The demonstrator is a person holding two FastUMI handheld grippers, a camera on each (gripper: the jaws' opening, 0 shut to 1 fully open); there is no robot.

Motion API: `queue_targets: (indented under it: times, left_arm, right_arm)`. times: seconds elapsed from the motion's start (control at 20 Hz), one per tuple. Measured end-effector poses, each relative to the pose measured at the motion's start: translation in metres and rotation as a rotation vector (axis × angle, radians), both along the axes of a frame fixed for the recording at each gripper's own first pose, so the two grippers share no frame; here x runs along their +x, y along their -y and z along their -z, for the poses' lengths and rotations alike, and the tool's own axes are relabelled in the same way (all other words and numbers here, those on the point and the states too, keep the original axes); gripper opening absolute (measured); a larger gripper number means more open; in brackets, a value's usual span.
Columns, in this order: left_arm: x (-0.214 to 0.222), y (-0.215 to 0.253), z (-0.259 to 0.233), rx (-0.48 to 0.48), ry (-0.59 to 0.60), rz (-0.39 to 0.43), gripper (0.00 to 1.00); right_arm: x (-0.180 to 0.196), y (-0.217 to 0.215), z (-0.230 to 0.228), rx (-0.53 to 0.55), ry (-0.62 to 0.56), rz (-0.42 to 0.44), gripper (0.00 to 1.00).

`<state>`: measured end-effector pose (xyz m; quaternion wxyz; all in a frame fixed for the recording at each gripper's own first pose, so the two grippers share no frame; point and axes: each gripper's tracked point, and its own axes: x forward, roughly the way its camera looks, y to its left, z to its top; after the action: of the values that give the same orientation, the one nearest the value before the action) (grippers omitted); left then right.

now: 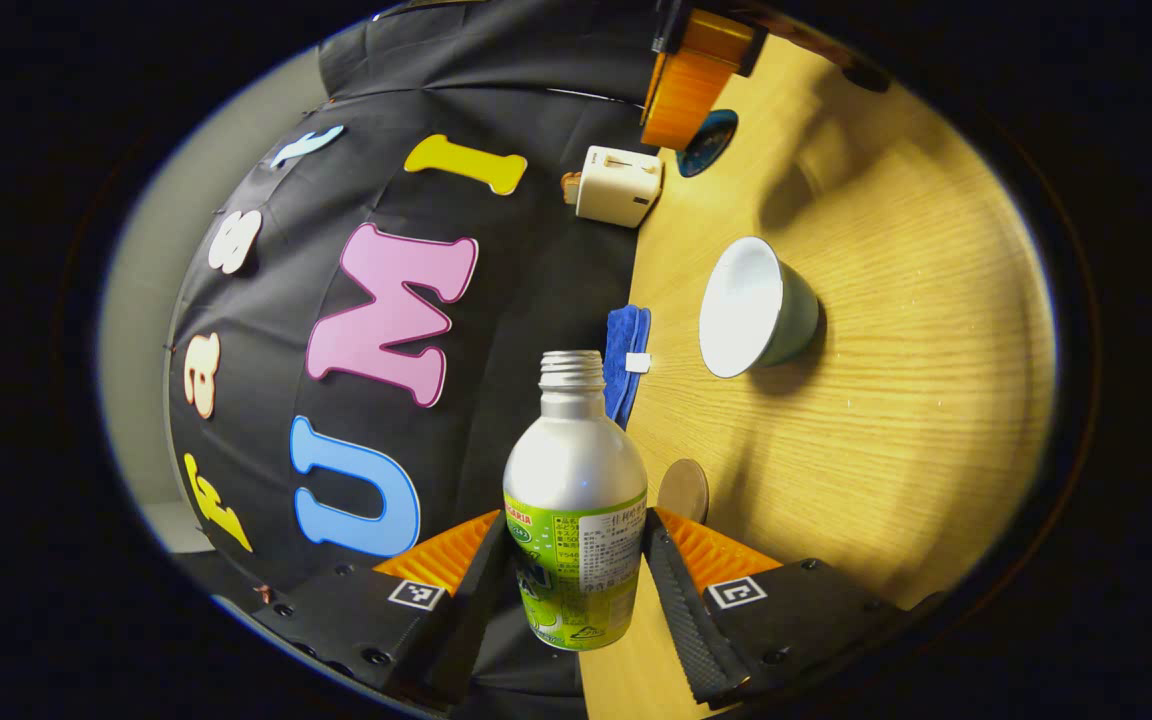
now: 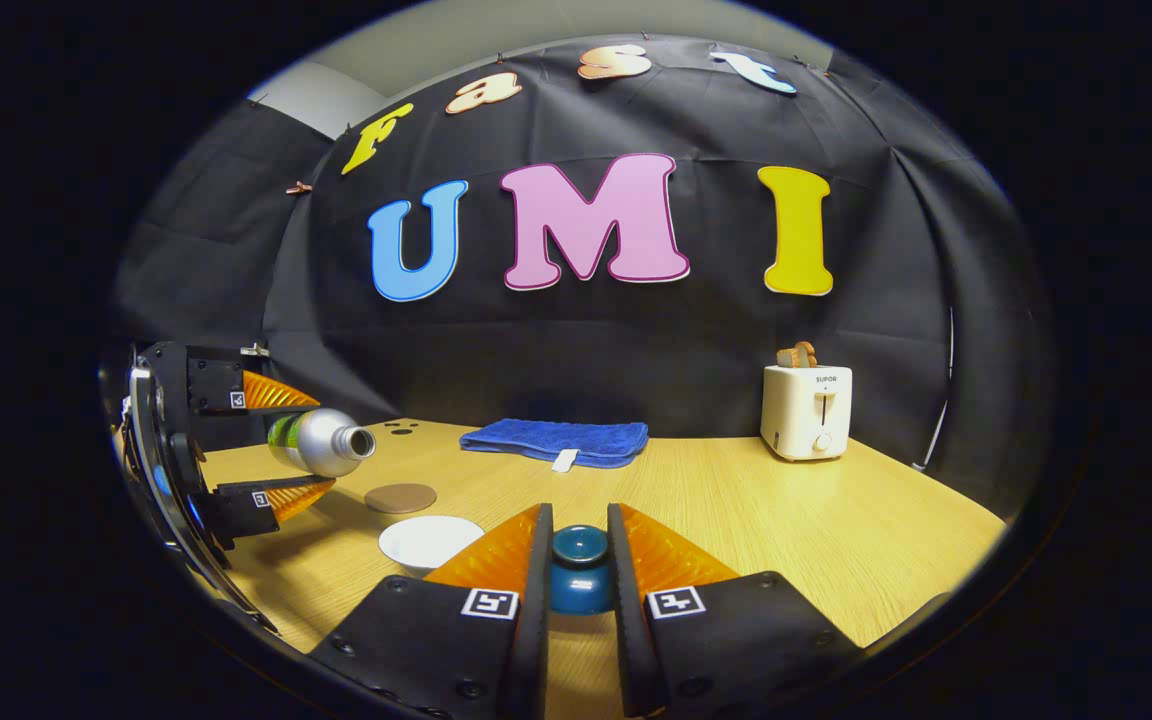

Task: Open the teacup lid with one hand, grasp the water bottle and pour water into the teacup with the other hand; after pouring, place the water bottle on the coaster and then close the teacup lid.

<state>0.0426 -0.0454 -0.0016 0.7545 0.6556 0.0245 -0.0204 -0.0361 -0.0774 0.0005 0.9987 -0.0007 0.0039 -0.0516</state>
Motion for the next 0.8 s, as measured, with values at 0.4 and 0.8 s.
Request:
queue_targets:
  times: [0.4,0.8]
  left_arm:
    - [0.006,0.012,0.0,0.189,-0.023,0.042,0.8]
    - [0.021,0.016,-0.005,0.359,-0.042,0.058,0.8]
  right_arm:
    - [0.001,0.003,0.001,0.001,0.0,-0.007,0.32]
    - [0.0,0.024,0.0,0.0,0.001,0.029,0.32]
